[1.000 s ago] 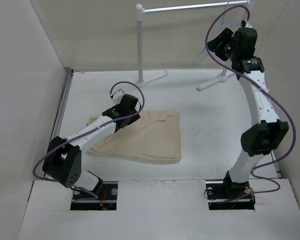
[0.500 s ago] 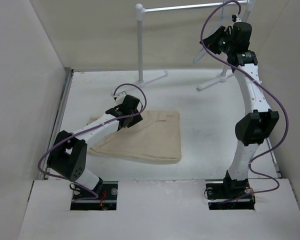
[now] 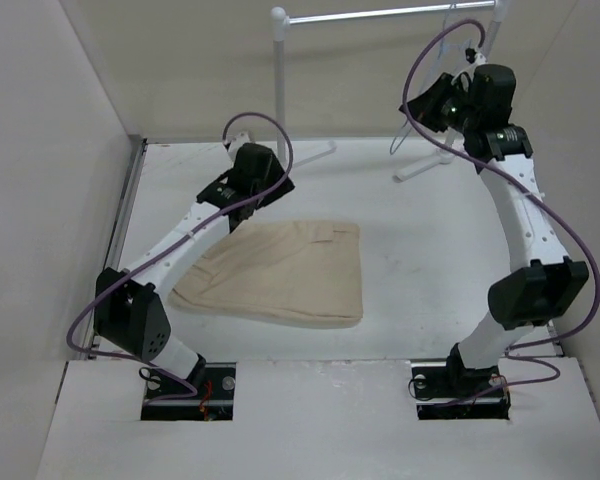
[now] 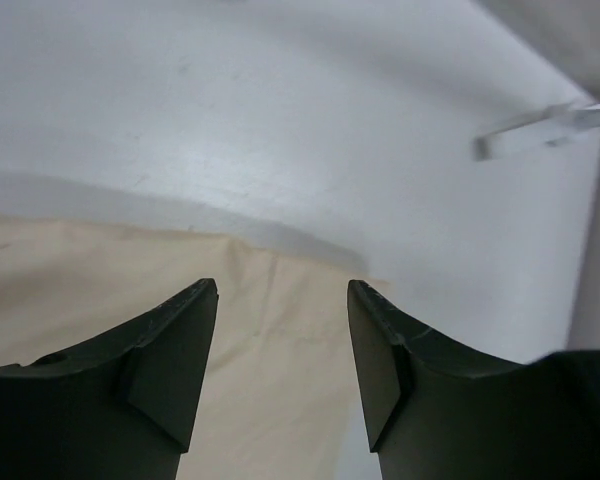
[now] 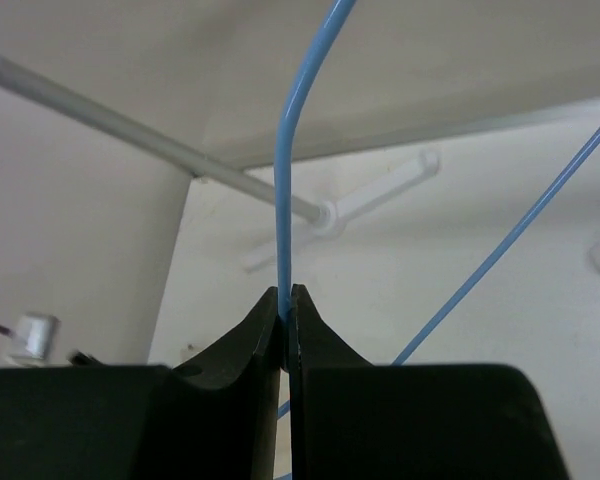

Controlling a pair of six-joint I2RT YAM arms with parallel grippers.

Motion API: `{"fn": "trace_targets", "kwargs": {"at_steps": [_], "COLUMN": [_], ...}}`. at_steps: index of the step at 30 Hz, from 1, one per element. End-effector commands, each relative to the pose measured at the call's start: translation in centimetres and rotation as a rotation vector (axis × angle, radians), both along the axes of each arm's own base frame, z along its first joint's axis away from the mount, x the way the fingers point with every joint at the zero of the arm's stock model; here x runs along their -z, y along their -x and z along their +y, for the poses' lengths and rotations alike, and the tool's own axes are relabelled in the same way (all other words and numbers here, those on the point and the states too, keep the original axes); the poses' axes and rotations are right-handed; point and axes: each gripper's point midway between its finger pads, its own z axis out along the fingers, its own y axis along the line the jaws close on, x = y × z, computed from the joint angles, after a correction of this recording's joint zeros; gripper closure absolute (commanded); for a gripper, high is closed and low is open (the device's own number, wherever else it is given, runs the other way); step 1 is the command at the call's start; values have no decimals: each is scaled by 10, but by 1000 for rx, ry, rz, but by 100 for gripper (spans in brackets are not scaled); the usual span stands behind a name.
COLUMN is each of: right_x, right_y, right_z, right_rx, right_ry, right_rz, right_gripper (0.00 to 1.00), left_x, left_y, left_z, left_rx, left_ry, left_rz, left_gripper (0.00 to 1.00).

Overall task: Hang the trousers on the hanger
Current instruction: Pick up the hanger from the clothesline, then place the trousers on the hanger.

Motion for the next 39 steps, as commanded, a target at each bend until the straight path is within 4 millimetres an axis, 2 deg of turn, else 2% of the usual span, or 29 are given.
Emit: {"fn": "trace_targets", "kwargs": {"at_steps": [1, 5, 9, 11, 15, 19, 22, 25, 29, 34, 39], "right_x": [1, 18, 50, 69, 99, 127, 144, 152, 164, 168, 166], "right_y": [30, 61, 98, 120, 157, 179, 191, 200, 206, 212, 213], "right_z": [17, 26, 33, 38, 45, 45, 45, 47, 45, 42, 43], "right_rx": [-37, -67, -101, -126, -167, -180, -183, -193, -186, -183, -189], "right_ry": [32, 44, 66, 77, 92, 107, 111, 109, 119, 122, 121], "right_rz": [-49, -23, 40, 74, 132, 194, 227, 241, 267, 274, 271], "right_gripper": [93, 93, 93, 92, 92, 92, 92, 92, 92, 92, 92], "left_x": [-72, -123, -155, -159, -144, -136, -131, -121, -114, -120, -100], "left_y": [-10, -7, 7, 16, 27, 41, 47, 49, 52, 52, 61], "left_z": [-24, -55, -110, -138, -185, -220, -234, -241, -244, -238, -261], "left_rx": [94, 199, 383, 467, 578, 667, 692, 697, 687, 659, 718], "left_ry": [56, 147, 244, 270, 285, 298, 296, 288, 280, 286, 278], "left_rz": [-142, -215, -236, -227, -170, -135, -128, -113, -111, -150, -83], "left_gripper": [47, 47, 47, 47, 46, 46, 48, 50, 54, 59, 59]}}
